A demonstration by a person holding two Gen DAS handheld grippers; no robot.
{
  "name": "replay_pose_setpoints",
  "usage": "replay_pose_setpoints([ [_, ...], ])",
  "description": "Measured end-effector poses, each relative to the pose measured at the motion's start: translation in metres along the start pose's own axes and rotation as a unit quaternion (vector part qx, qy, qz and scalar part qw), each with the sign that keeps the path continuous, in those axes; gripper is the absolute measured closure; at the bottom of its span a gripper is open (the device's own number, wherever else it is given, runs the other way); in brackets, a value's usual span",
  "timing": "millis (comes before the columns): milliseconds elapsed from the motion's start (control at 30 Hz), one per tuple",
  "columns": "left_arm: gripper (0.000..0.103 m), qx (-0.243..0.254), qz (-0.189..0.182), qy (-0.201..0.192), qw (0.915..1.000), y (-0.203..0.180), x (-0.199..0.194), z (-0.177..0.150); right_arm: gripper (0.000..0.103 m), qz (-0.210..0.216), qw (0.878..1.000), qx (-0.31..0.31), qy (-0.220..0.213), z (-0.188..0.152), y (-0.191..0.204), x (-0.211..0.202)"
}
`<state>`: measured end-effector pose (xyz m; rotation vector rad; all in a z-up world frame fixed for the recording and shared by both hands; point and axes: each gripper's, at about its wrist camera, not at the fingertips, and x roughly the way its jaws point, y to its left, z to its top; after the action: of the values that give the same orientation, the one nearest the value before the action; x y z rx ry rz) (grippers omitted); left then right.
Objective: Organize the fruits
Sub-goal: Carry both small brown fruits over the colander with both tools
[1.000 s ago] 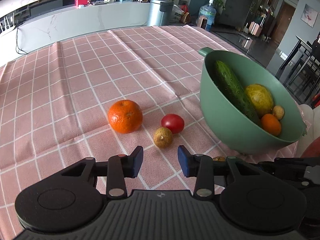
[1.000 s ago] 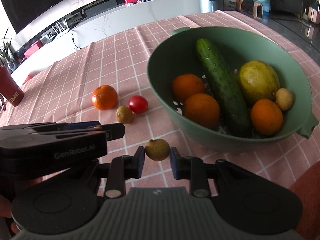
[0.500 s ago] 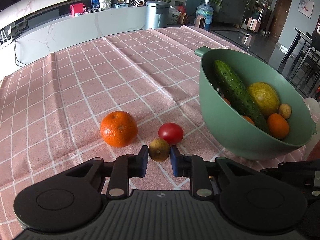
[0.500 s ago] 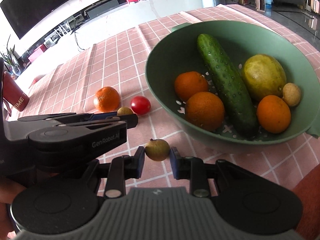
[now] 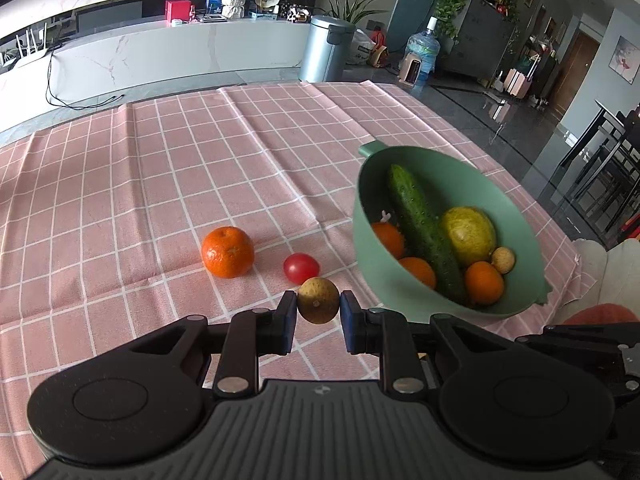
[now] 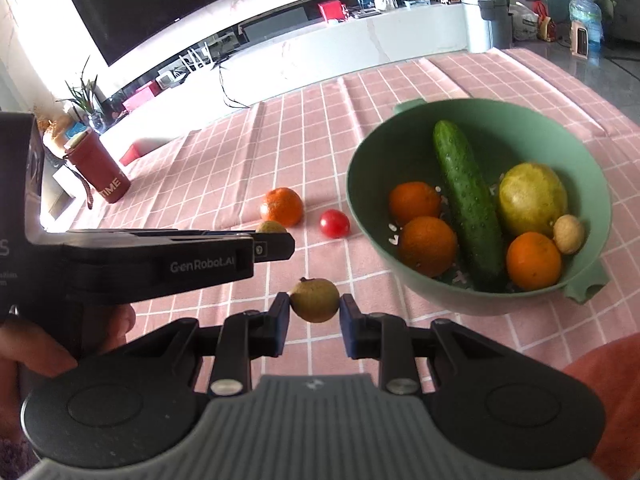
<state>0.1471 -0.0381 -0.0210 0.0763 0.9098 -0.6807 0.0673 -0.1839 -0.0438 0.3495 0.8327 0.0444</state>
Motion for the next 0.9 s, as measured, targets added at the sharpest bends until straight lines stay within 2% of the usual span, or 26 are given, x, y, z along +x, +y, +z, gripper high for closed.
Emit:
replay_pose_setpoints([
  [133, 0.078, 0.020, -0.015, 0.003, 0.9997, -0.029, -0.008, 0.018, 0.080, -0.002, 0.999, -0.025, -0.022, 0.015, -0.017, -0.038],
  [267, 0.078, 0.044, -0.038, 0.029, 0.9979, -0.058, -0.003, 0.035, 0.080, -0.017, 0.998, -0.062, -0.028, 0.035, -0.045, -0.065],
  [333, 0.078, 0.053, -0.050, 0.053, 0.9959, -0.070, 0.005, 0.043, 0.080, -0.012, 0.996, -0.085, -0.008, 0.048, -0.062, -0.069],
  [467, 0.078, 0.082, -0.070, 0.117, 0.9873, -0.092, 0.033, 0.055, 0.080, 0.030, 0.992, -0.110, 0.046, 0.069, -0.093, -0.059],
  [567, 0.078, 0.094, -0.058, 0.168, 0.9797, -0.101, 0.055, 0.059, 0.080, 0.051, 0.984, -0.143, 0.093, 0.079, -0.105, -0.041],
  [733, 0.078, 0.052, -0.073, 0.224, 0.9705, -0.089, 0.082, 0.064, 0.080, 0.081, 0.972, -0.164, 0.148, 0.084, -0.112, -0.010],
  [900, 0.078, 0.030, -0.062, 0.259, 0.9635, -0.081, 0.100, 0.062, 0.080, 0.096, 0.961, -0.179, 0.187, 0.086, -0.114, 0.012],
])
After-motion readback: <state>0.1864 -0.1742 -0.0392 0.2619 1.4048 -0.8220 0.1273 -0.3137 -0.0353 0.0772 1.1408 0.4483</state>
